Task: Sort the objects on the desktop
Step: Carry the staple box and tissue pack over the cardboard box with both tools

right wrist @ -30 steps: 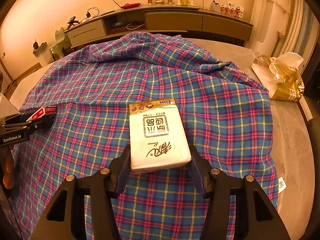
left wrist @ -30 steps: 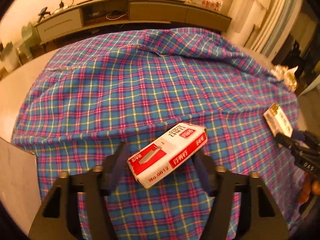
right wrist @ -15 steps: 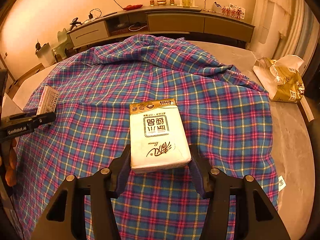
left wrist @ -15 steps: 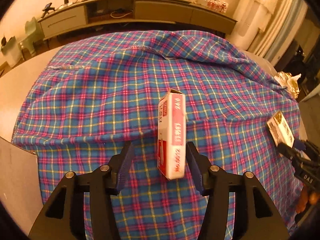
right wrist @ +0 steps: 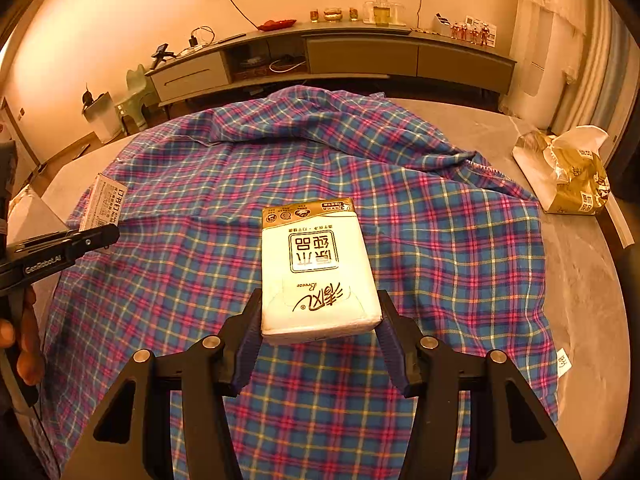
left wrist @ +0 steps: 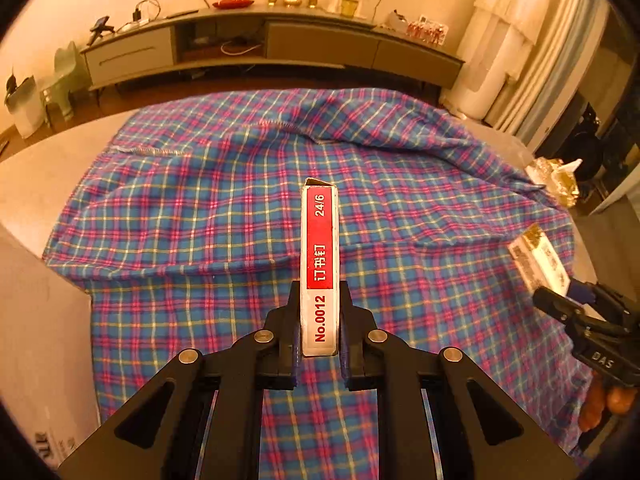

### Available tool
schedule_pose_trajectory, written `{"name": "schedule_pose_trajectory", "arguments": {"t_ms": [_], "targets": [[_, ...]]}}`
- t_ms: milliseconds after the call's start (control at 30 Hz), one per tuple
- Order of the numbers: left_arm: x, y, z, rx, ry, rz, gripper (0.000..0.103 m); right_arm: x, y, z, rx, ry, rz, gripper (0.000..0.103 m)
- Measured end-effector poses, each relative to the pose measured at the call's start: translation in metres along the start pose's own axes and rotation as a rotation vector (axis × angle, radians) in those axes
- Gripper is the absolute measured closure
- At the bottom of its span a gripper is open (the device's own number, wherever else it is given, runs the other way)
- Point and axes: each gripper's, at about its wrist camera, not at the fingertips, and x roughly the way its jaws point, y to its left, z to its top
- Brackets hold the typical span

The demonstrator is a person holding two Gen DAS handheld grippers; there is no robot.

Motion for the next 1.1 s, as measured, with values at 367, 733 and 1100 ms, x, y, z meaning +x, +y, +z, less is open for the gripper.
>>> {"name": "schedule_pose_trajectory", "arguments": {"t_ms": [367, 733, 1100], "targets": [[-0.06, -0.019, -0.029, 0.005, -0.027, -0.033, 0.087, -0.031, 0.024, -0.018, -0.007, -0.022, 0.046, 0.049], [-0.127, -0.02, -0.072, 0.014, -0.037, -0.066, 0.087, -0.067, 0.075, -0.055, -0.04, -0.045, 0.071, 0.049], [-0.177, -0.008, -0.107, 0.013, -0.054, -0.106, 0.087, -0.094, 0.126, -0.09, -0.122, -0.04, 0.091, 0.049]]}}
